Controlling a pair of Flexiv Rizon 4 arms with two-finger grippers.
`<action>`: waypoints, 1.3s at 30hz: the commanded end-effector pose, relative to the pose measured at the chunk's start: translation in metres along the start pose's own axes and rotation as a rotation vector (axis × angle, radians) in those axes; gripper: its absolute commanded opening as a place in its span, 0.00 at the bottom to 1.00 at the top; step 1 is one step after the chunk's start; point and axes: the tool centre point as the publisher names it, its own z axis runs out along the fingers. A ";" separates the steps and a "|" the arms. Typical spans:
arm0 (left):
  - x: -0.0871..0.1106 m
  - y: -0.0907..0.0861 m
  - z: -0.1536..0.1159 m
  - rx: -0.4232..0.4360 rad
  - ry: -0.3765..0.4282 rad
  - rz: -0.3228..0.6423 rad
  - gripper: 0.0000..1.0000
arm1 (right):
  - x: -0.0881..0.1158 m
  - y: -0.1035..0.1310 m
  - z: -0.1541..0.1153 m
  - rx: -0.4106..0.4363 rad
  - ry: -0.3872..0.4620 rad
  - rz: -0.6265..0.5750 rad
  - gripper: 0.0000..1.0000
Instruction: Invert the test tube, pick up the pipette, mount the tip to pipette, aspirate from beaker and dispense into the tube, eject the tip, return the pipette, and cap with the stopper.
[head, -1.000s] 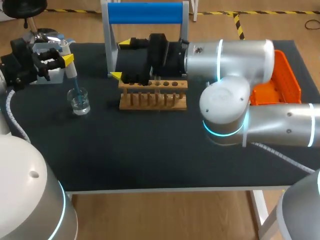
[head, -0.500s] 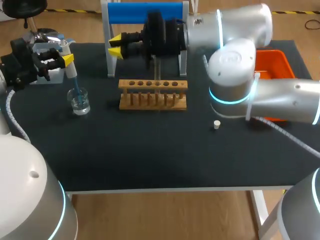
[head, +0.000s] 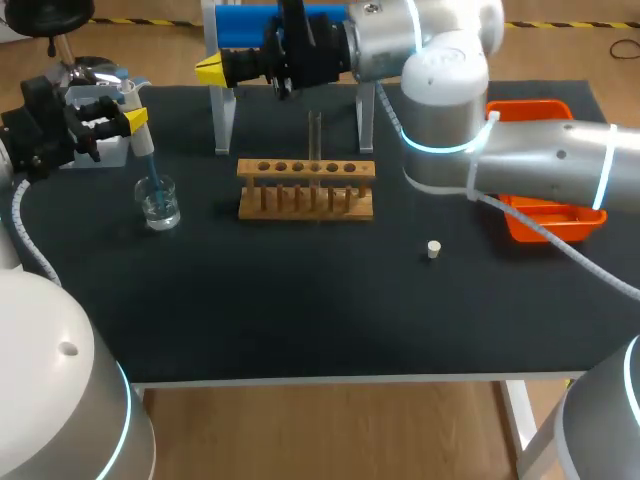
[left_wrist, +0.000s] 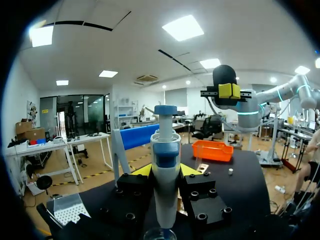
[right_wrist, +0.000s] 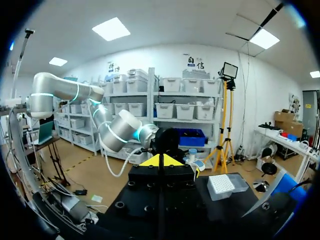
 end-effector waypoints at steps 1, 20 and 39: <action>0.001 0.000 0.001 0.000 -0.006 0.001 0.00 | -0.016 -0.003 0.017 -0.017 0.181 0.007 0.00; 0.001 0.000 0.001 0.000 -0.006 0.001 0.00 | -0.037 0.002 0.051 -0.053 0.211 -0.014 0.00; 0.001 0.000 0.001 0.000 -0.006 0.001 0.00 | -0.047 0.005 0.080 -0.044 0.225 -0.029 0.00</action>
